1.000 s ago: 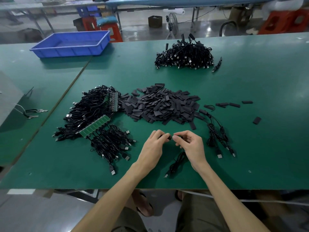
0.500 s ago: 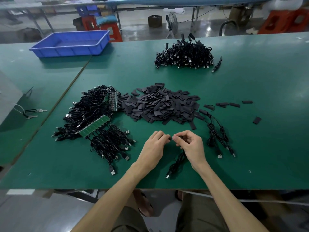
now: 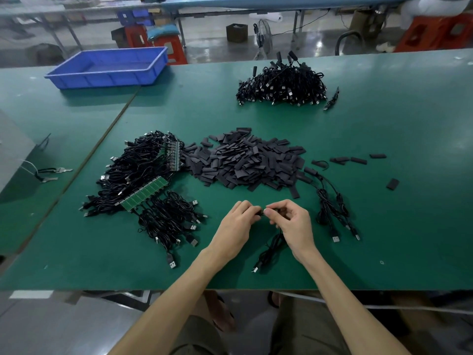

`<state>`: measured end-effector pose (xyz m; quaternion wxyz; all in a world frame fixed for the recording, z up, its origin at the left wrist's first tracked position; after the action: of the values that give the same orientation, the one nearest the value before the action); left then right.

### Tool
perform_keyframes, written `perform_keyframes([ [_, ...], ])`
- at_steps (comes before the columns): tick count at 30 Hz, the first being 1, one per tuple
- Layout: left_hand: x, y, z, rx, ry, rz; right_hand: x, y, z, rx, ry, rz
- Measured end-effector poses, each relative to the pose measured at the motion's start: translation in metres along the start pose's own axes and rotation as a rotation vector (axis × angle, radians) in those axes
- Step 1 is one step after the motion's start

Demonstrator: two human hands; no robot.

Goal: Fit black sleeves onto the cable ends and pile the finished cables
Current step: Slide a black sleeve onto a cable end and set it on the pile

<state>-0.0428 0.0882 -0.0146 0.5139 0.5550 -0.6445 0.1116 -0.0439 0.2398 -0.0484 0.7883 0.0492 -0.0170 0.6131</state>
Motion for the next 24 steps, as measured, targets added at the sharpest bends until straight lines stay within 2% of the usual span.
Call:
perform_keyframes([
  [24,0.0055,-0.0011,-0.0021,-0.003,-0.038,-0.044,-0.0019,-0.001,0.0004,-0.012,-0.044,-0.013],
])
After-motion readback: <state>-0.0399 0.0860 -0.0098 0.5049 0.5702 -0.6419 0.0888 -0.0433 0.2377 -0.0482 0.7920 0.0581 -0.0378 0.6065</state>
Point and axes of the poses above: each hand's wrist, its own y-axis towards the middle knuckle, its own x-axis out of the back of the hand, z = x × y, the point moved 8 cm from there along y, towards the middle knuckle, and after that the axes turned 6 degrees about -z, right-handed, at the moved point
